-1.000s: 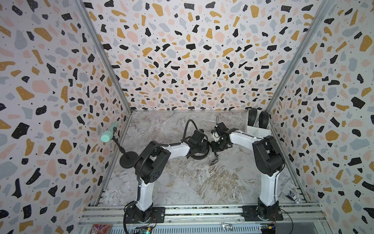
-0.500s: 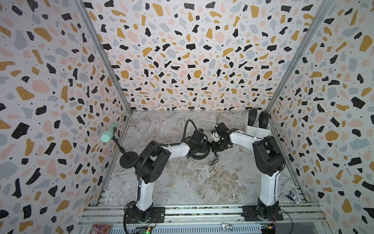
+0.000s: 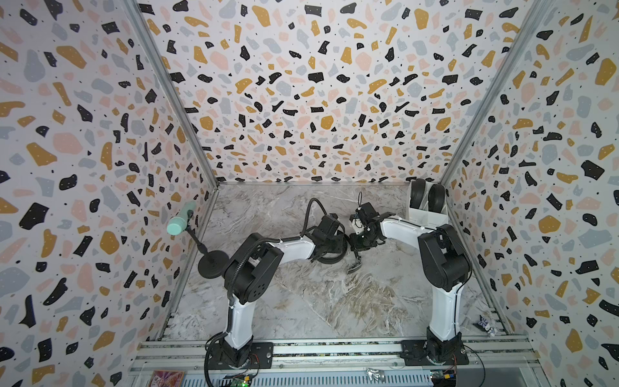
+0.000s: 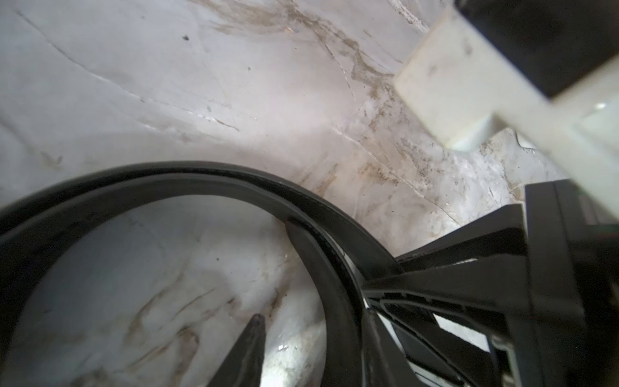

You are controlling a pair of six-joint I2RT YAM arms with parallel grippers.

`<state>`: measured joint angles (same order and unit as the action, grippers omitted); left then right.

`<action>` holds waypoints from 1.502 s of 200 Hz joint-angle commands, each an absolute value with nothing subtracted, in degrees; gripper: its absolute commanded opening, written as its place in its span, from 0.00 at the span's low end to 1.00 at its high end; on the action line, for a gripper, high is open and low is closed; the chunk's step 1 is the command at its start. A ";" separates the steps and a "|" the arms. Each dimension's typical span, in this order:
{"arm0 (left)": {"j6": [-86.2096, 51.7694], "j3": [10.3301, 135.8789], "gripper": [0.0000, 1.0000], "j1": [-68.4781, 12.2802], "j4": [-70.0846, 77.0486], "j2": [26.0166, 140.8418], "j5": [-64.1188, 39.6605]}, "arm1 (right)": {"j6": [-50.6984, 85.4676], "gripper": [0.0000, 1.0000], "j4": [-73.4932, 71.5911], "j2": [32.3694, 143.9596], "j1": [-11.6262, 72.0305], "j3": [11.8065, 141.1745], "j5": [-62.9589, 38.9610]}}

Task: Place the belts into the storage roll
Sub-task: Roll the belt at the center of the board.

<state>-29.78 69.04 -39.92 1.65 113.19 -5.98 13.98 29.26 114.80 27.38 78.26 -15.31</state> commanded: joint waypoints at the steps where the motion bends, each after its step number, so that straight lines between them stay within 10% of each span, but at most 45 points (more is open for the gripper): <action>1: -30.23 68.15 0.40 -40.34 1.10 114.34 -4.96 | 13.71 0.14 30.14 113.91 27.24 77.44 -15.03; 177: -34.16 69.69 0.00 -41.79 -4.44 118.07 -3.60 | 14.44 0.13 29.58 111.77 28.16 75.59 -15.64; 300: -42.83 69.70 0.00 -38.45 8.74 119.39 4.11 | 18.96 0.07 24.64 102.62 30.79 63.42 -19.09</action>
